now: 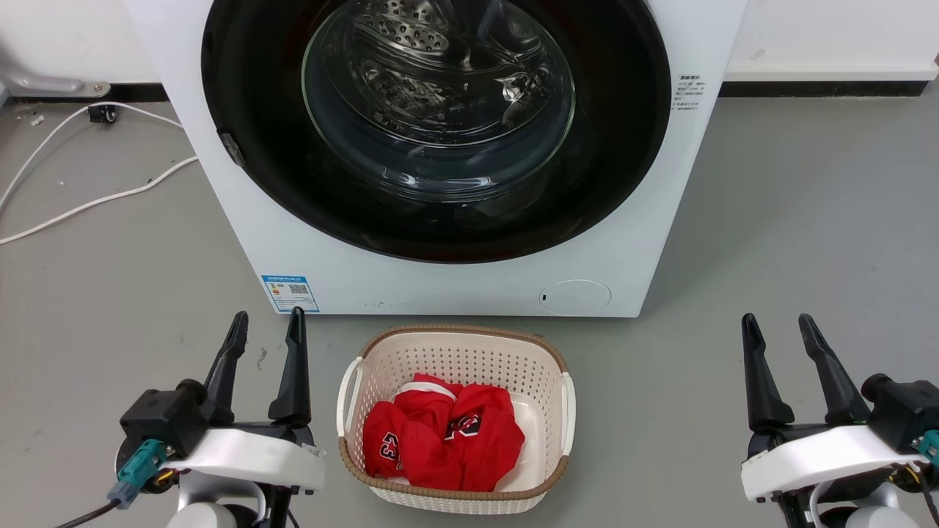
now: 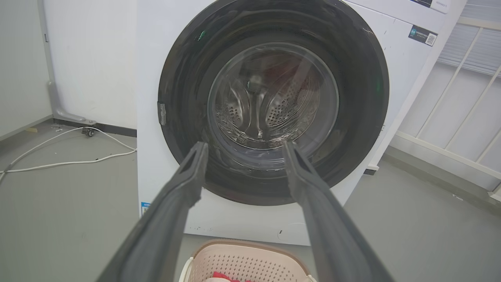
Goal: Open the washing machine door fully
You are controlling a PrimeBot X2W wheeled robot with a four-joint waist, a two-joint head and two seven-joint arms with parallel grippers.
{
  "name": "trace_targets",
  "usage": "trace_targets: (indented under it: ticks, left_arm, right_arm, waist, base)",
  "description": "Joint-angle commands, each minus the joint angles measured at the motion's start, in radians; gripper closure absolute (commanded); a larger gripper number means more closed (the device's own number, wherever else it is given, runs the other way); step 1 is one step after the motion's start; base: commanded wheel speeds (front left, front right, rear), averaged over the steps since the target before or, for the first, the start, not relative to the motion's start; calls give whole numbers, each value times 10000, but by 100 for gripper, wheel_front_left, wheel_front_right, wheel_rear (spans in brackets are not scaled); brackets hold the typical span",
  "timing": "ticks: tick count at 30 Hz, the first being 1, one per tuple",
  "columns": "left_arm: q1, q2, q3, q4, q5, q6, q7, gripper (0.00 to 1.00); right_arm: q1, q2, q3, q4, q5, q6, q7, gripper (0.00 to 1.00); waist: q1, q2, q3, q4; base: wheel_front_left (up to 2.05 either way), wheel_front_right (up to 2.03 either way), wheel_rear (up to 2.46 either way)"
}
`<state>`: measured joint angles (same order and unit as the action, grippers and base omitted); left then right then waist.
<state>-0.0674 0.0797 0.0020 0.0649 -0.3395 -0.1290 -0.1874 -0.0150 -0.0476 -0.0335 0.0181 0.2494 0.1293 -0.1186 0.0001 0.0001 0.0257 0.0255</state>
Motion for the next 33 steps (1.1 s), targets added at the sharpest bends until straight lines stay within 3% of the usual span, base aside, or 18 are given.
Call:
trace_targets:
  ticks: [1, 33]
  left_arm:
    - [-172, 53, -55, -72, 387, 25, -108, 0]
    - [-150, -48, -219, 146, 2666, 34, -742, 0]
  right_arm:
    - [42, -42, -8, -130, -361, 17, -42, 0]
    - [160, -42, 49, -173, -2392, 12, -346, 0]
  waist:
    - [-1, -1, 5, 3]
    - [-1, -1, 74, 80]
  base:
    - [0, 0, 0]
    - [0, 0, 0]
